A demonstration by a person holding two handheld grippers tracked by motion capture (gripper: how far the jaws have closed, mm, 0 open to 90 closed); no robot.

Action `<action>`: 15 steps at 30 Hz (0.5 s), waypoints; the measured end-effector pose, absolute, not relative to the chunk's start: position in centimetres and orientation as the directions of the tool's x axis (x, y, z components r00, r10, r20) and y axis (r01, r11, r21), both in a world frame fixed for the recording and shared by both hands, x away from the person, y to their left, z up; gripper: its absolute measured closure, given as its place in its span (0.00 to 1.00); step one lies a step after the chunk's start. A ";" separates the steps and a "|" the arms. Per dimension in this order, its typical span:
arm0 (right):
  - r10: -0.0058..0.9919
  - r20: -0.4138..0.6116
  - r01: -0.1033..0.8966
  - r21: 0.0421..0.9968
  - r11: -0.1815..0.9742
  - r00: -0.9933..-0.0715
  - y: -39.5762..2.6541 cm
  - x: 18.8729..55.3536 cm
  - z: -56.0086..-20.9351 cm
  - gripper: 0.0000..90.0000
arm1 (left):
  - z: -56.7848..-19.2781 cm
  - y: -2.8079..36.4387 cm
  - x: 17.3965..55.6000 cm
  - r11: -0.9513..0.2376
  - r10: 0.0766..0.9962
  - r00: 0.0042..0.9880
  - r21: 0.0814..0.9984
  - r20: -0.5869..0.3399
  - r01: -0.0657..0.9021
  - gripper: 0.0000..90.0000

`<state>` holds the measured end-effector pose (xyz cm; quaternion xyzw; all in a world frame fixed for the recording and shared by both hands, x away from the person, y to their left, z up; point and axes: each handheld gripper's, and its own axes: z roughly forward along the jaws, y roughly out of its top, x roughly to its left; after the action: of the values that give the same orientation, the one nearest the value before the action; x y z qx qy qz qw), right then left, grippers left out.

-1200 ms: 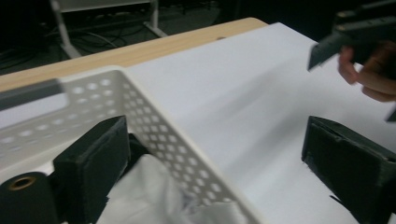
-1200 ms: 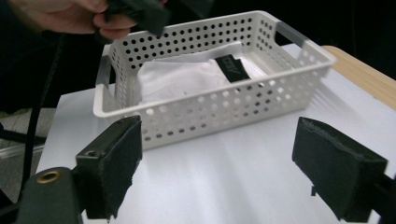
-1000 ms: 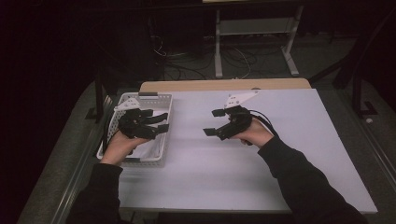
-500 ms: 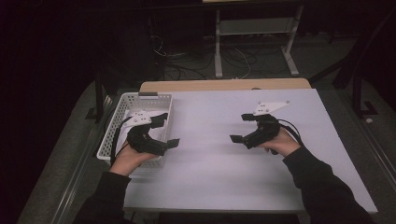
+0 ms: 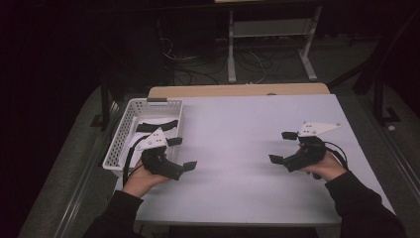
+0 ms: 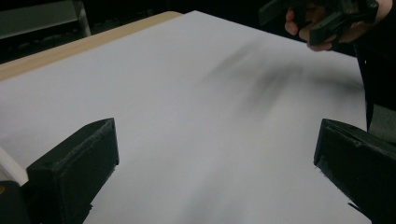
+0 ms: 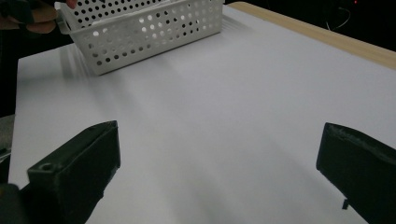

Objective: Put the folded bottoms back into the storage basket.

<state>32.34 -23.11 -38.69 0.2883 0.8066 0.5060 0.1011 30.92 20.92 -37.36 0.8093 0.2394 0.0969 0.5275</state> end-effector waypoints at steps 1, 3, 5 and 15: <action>0.569 0.133 0.364 0.876 0.315 -0.812 -23.5 32.1 -38.8 0.00 | -37.5 20.9 30.9 -0.332 0.486 0.869 0.900 -0.094 0.283 0.00; 0.573 0.133 0.363 0.880 0.308 -0.809 -24.3 31.5 -38.9 0.00 | -37.7 20.9 30.9 -0.331 0.485 0.869 0.899 -0.098 0.287 0.00; 0.582 0.126 0.362 0.879 0.310 -0.804 -24.9 30.9 -38.9 0.00 | -37.8 21.0 30.8 -0.333 0.484 0.870 0.899 -0.096 0.285 0.00; 0.617 0.132 0.375 0.883 0.282 -0.776 -27.8 28.8 -40.4 0.00 | -38.1 21.2 30.9 -0.322 0.487 0.867 0.901 -0.106 0.292 0.00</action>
<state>28.82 -27.76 -40.37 0.3132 0.7917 0.5109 0.1187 30.87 21.21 -38.07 0.8078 0.2410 0.0923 0.5299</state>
